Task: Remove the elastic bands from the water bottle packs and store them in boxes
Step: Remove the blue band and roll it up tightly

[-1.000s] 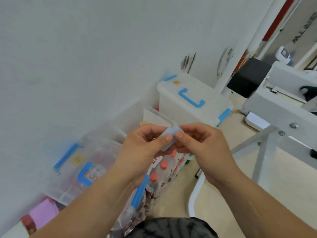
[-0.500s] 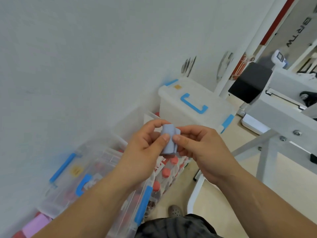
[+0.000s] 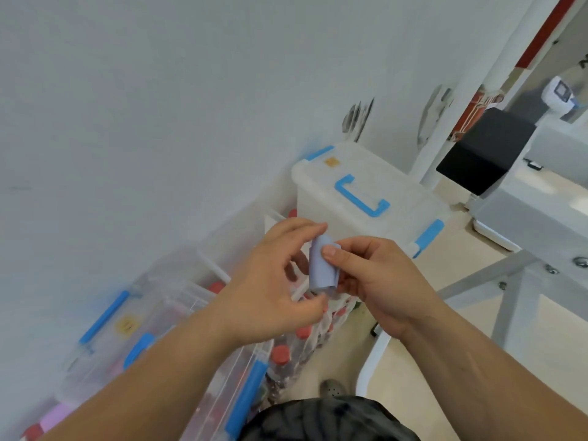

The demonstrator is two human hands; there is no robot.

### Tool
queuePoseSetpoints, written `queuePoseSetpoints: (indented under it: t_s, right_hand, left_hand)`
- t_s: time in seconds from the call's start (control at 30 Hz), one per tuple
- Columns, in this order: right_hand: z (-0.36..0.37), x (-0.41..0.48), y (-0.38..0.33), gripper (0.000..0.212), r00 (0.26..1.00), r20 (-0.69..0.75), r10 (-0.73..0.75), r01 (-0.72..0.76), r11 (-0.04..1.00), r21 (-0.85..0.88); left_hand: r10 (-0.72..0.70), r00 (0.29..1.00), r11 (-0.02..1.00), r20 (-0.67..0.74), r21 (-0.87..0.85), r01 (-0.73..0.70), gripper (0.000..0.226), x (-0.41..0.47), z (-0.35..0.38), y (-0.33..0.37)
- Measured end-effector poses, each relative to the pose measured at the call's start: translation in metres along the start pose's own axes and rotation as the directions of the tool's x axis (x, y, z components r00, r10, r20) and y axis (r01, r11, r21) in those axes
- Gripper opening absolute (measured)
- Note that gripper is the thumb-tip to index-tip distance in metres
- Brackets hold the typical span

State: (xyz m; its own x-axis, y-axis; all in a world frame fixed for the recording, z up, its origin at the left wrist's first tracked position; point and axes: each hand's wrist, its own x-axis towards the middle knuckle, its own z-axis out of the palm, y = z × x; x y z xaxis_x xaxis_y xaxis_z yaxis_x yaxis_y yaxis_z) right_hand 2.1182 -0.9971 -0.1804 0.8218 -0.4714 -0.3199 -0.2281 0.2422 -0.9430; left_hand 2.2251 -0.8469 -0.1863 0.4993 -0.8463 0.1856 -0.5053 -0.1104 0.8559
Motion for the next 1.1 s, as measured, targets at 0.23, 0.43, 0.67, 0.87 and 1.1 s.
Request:
queuePoseSetpoints:
  t_s: [0.23, 0.43, 0.67, 0.87, 1.1]
  right_hand:
    - [-0.020, 0.007, -0.001, 0.019, 1.000, -0.007, -0.015, 0.015, 0.999, -0.037]
    - [-0.035, 0.005, 0.000, 0.038, 0.988, 0.151, -0.007, -0.013, 0.992, 0.126]
    - [-0.039, 0.010, 0.003, 0.013, 0.991, 0.099, 0.095, -0.102, 0.992, 0.069]
    - [-0.034, 0.016, 0.008, 0.009, 0.989, 0.045, 0.144, -0.148, 0.984, 0.102]
    - [-0.041, 0.007, -0.003, 0.014, 0.998, 0.059, 0.035, -0.038, 0.999, 0.036]
  left_hand:
    - [0.094, 0.995, 0.952, -0.042, 0.295, -0.077, 0.067, 0.020, 0.009, 0.014]
    - [0.103, 0.985, 0.973, -0.138, 0.218, -0.071, 0.054, 0.027, 0.010, 0.017]
    - [0.074, 0.984, 0.997, -0.164, -0.024, -0.079, 0.047, 0.027, 0.012, 0.018]
    - [0.070, 0.988, 0.997, -0.136, -0.008, -0.072, 0.051, 0.020, 0.011, 0.012]
    - [0.097, 0.988, 0.975, -0.121, 0.212, -0.070, 0.053, 0.016, 0.007, 0.007]
